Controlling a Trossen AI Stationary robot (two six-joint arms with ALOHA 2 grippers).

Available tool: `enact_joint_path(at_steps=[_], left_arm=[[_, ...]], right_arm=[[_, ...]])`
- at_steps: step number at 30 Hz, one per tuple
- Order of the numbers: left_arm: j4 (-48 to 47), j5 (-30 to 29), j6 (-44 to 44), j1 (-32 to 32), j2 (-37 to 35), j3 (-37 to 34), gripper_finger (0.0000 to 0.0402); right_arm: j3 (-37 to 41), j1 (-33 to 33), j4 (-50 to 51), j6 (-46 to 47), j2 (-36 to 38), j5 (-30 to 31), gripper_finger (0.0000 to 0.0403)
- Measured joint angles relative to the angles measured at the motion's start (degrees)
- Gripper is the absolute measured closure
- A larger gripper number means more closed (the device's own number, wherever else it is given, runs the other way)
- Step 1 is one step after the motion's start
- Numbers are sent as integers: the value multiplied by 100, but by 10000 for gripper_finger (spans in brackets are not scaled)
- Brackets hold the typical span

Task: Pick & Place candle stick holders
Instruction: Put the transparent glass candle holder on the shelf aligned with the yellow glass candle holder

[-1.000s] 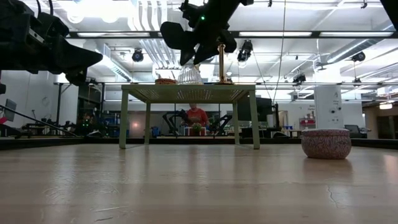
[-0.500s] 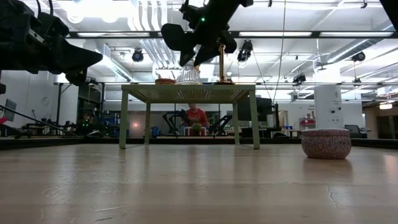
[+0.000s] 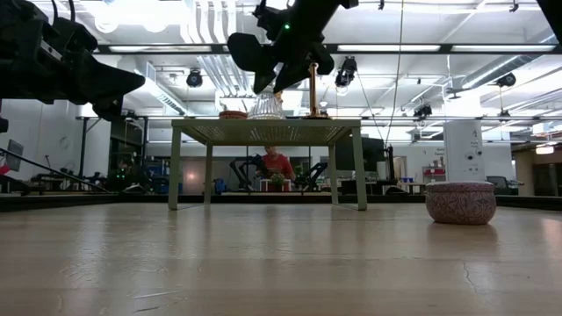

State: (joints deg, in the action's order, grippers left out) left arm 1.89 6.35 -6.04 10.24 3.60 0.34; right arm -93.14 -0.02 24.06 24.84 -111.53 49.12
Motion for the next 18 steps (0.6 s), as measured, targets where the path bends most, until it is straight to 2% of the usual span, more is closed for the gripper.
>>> enact_joint_path(at_steps=[12, 18], left_arm=[[0, 0, 0, 0, -2, 0, 387], [0, 0, 0, 0, 0, 0, 387]], right_arm=[[0, -3, 72, 116, 2, 47, 242], [4, -22, 76, 129, 2, 53, 219]])
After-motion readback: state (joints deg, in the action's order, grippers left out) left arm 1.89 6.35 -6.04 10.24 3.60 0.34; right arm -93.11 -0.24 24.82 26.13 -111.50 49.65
